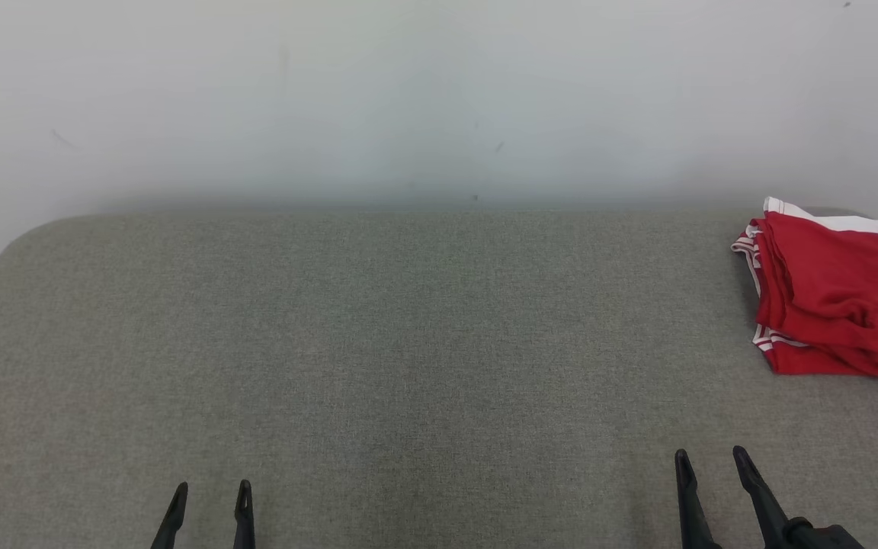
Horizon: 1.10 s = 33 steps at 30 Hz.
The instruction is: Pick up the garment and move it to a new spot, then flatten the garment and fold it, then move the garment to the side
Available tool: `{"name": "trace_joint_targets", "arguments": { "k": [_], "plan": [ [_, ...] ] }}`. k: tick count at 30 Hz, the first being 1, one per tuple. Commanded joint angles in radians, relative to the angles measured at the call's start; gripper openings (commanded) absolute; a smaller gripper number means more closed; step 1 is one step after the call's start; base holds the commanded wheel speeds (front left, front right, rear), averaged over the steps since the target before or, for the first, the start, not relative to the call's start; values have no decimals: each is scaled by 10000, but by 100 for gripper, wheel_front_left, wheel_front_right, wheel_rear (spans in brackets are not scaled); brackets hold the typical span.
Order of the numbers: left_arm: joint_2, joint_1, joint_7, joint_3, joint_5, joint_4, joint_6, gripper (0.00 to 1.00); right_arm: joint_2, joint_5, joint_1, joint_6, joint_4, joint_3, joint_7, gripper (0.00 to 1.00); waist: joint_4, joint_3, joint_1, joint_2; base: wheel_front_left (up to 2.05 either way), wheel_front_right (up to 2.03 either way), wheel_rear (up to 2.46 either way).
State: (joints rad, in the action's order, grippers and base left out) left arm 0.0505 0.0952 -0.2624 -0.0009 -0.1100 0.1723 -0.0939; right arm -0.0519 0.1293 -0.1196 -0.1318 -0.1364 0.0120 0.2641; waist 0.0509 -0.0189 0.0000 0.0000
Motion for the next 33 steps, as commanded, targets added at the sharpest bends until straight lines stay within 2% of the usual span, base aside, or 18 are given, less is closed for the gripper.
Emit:
{"name": "trace_joint_targets", "arguments": {
  "k": [1, 2, 7, 17, 33],
  "plan": [
    [-6, 5, -12, 12, 36, 33, 2, 100, 29, 51, -26, 23, 0, 1, 7, 100, 2, -1, 0, 0, 0, 0, 0],
    [-2, 0, 0, -4, -3, 28, -2, 0, 0, 5, 0, 0, -12, 0, -2, 0, 2, -1, 0, 0, 0, 0, 0],
    [-15, 26, 96, 4, -221, 443, -7, 0, 4, 211, -78, 0, -394, 14, -69, 0, -4, 2, 0, 0, 0, 0, 0],
    [-12, -436, 519, -78, -2289, 634, -57, 0, -40, 2265, 143, 2, -381, 324, -605, 0, -45, 16, 0, 0, 0, 0, 0],
    [-9, -1022, 1053, -188, -4957, 861, -121, 0, -101, 4913, 435, 4, -361, 709, -1280, 0, -106, 39, 0, 0, 0, 0, 0]
  ]
}}
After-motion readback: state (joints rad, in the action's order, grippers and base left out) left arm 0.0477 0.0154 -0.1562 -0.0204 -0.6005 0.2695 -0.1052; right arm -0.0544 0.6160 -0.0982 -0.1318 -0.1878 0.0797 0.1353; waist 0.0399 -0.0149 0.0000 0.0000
